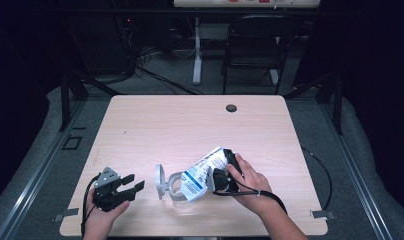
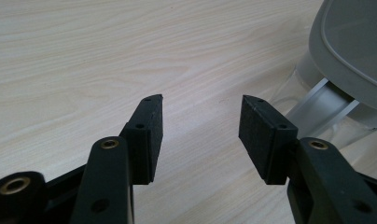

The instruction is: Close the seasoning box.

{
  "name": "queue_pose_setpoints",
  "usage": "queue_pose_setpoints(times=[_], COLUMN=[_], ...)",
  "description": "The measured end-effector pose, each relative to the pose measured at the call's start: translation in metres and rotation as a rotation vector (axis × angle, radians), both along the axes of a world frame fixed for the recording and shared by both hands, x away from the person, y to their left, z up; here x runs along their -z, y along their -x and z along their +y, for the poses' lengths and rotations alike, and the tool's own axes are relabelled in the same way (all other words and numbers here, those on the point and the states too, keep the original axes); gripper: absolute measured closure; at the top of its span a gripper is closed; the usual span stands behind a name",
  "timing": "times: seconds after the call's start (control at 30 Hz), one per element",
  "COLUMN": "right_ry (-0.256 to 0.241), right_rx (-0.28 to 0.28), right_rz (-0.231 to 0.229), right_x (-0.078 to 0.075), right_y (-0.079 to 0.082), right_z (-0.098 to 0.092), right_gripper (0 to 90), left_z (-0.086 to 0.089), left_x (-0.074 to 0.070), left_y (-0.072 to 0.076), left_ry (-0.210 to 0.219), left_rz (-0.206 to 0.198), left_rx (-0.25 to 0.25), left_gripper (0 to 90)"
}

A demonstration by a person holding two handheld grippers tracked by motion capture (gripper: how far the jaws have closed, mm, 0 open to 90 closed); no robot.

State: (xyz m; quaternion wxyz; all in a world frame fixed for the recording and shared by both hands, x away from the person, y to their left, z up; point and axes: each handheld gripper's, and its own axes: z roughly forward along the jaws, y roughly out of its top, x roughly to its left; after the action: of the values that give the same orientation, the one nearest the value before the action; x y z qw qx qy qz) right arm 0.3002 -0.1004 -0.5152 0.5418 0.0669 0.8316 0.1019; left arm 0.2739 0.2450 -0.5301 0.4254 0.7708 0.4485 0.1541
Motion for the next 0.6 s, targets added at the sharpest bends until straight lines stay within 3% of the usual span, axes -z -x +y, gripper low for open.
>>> queue_pose_setpoints(times=[0.6], right_ry=[0.031], right_rx=[-0.009], right_rz=[-0.022], right_x=[-0.0023], right_y=[0.0008], right_z=[0.0016], right_gripper=[44.5], left_z=[0.0004], left_x=[-0.0002], left_y=[-0.0001], left_ry=[0.001], left_rz=[0.0], left_rx=[0.0], left_gripper=[50.2])
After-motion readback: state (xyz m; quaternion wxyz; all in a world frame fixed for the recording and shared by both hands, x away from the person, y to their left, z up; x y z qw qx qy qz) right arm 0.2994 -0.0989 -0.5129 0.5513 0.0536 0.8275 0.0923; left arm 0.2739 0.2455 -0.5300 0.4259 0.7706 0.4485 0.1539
